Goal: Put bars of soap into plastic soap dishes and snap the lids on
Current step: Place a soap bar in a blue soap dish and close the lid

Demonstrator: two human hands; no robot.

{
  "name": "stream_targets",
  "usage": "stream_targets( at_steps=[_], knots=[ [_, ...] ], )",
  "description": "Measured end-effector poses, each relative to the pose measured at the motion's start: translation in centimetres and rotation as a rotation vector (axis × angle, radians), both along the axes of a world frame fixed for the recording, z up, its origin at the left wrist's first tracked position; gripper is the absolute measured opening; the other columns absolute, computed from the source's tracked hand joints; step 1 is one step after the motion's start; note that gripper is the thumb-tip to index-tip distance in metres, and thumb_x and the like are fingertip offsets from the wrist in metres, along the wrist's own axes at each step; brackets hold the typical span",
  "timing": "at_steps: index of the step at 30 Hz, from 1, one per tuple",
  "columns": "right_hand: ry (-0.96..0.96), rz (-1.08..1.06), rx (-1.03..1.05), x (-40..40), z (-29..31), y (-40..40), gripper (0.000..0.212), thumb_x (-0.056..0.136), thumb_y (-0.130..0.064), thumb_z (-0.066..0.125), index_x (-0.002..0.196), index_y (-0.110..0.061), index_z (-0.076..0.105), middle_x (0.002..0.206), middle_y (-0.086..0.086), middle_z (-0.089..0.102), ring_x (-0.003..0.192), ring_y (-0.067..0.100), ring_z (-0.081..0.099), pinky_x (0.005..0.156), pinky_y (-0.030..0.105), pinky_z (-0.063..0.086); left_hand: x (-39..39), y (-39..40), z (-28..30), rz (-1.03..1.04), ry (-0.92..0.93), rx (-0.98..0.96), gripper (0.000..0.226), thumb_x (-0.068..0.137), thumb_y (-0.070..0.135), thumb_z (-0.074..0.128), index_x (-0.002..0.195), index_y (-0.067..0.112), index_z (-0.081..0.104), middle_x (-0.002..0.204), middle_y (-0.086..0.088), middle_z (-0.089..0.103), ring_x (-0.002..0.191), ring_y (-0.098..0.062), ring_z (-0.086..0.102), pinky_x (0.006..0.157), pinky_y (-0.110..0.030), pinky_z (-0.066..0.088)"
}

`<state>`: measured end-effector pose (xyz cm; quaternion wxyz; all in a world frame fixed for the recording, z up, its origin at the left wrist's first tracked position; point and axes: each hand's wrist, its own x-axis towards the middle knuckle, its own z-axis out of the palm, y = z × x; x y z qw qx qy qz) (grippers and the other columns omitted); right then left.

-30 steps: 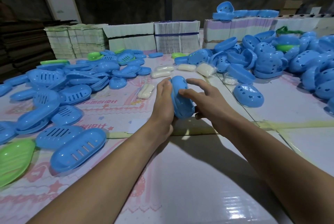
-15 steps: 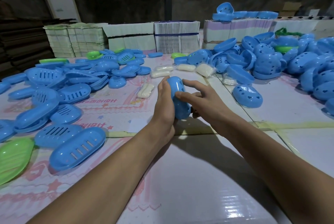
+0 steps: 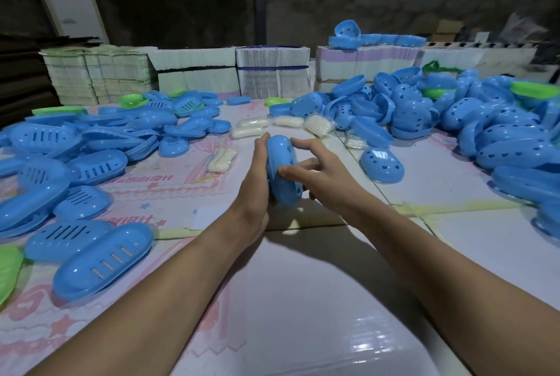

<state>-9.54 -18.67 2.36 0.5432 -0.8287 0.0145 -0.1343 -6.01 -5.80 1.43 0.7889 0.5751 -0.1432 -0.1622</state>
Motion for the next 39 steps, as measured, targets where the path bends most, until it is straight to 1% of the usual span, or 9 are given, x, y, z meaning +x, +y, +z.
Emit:
stream_targets(
  at_steps=[2, 4, 7, 10, 15, 18, 21, 32, 39],
  knots=[
    [-0.028, -0.060, -0.058, -0.3, 0.4, -0.5, 0.058, 0.078, -0.041, 0.075, 0.131, -0.046, 0.050, 0.095, -0.003, 0.061, 0.083, 0.007, 0.061, 0.056, 0.013, 0.046, -0.1, 0.0, -0.1, -0.039, -0.036, 0.018, 0.041, 0.098, 0.070, 0.024, 0.114, 0.059, 0.060, 0.135, -0.008, 0.065, 0.123, -0.027, 0.063, 0.109, -0.056, 0.045],
    [-0.029, -0.125, -0.157, -1.1, 0.9, -1.7, 0.057, 0.077, -0.043, 0.074, 0.127, -0.051, 0.050, 0.097, -0.006, 0.058, 0.086, 0.008, 0.059, 0.054, 0.013, 0.048, -0.2, 0.0, -0.5, -0.086, -0.100, 0.038, 0.049, 0.097, 0.070, 0.019, 0.140, 0.060, 0.039, 0.157, -0.003, 0.045, 0.145, -0.024, 0.042, 0.121, -0.051, 0.031],
    [-0.009, -0.277, -0.405, -3.3, 1.8, -4.8, 0.057, 0.075, -0.046, 0.072, 0.128, -0.050, 0.049, 0.104, -0.006, 0.059, 0.095, 0.014, 0.057, 0.076, 0.034, 0.053, 0.0, 0.0, -1.0, -0.112, -0.118, 0.060, 0.058, 0.098, 0.069, 0.018, 0.150, 0.050, 0.035, 0.165, -0.001, 0.028, 0.154, -0.023, 0.021, 0.120, -0.045, 0.023],
    [0.027, -0.433, -0.542, -6.6, 3.0, -9.5, 0.059, 0.075, -0.049, 0.068, 0.130, -0.048, 0.048, 0.105, -0.006, 0.058, 0.100, 0.019, 0.057, 0.086, 0.040, 0.050, 0.4, 0.1, -1.2, -0.073, -0.093, 0.076, 0.054, 0.102, 0.065, 0.020, 0.139, 0.043, 0.051, 0.159, -0.005, 0.040, 0.149, -0.029, 0.031, 0.113, -0.044, 0.032],
    [0.237, -0.735, -0.811, -12.1, 4.8, -18.3, 0.061, 0.077, -0.054, 0.062, 0.135, -0.042, 0.047, 0.109, 0.000, 0.062, 0.101, 0.025, 0.056, 0.070, 0.035, 0.047, 0.7, -0.4, -1.8, -0.023, -0.103, 0.103, 0.045, 0.105, 0.058, 0.028, 0.110, 0.036, 0.067, 0.131, -0.001, 0.066, 0.122, -0.022, 0.058, 0.092, -0.037, 0.047],
    [0.364, -0.916, -0.825, -15.1, 5.3, -23.2, 0.057, 0.074, -0.054, 0.061, 0.129, -0.040, 0.051, 0.102, 0.003, 0.061, 0.098, 0.028, 0.056, 0.067, 0.033, 0.041, 0.8, -0.8, -2.4, -0.012, -0.098, 0.093, 0.046, 0.107, 0.053, 0.030, 0.106, 0.030, 0.069, 0.119, -0.003, 0.071, 0.113, -0.022, 0.063, 0.087, -0.037, 0.049],
    [0.461, -1.033, -0.802, -17.7, 5.4, -27.6, 0.057, 0.074, -0.056, 0.062, 0.126, -0.034, 0.054, 0.114, 0.007, 0.063, 0.108, 0.031, 0.057, 0.073, 0.036, 0.043, 1.2, -0.9, -3.0, -0.012, -0.115, 0.089, 0.047, 0.107, 0.052, 0.029, 0.105, 0.027, 0.070, 0.110, -0.004, 0.074, 0.111, -0.024, 0.065, 0.088, -0.039, 0.050],
    [0.626, -0.921, -0.823, -18.4, 1.9, -31.5, 0.050, 0.076, -0.053, 0.067, 0.119, -0.026, 0.063, 0.112, 0.009, 0.066, 0.090, 0.026, 0.054, 0.076, 0.034, 0.049, 3.6, -1.0, -4.8, 0.010, -0.130, 0.109, 0.052, 0.103, 0.056, 0.033, 0.098, 0.025, 0.074, 0.097, -0.001, 0.079, 0.104, -0.024, 0.068, 0.083, -0.041, 0.051],
    [0.708, -1.014, -0.897, -18.8, 1.4, -32.4, 0.035, 0.088, -0.046, 0.054, 0.118, -0.030, 0.063, 0.135, 0.013, 0.046, 0.131, 0.041, 0.033, 0.102, 0.051, 0.039, 4.3, -1.0, -5.3, 0.027, -0.143, 0.108, 0.051, 0.105, 0.054, 0.031, 0.101, 0.022, 0.071, 0.094, 0.002, 0.079, 0.104, -0.023, 0.067, 0.080, -0.040, 0.055]
  ],
)
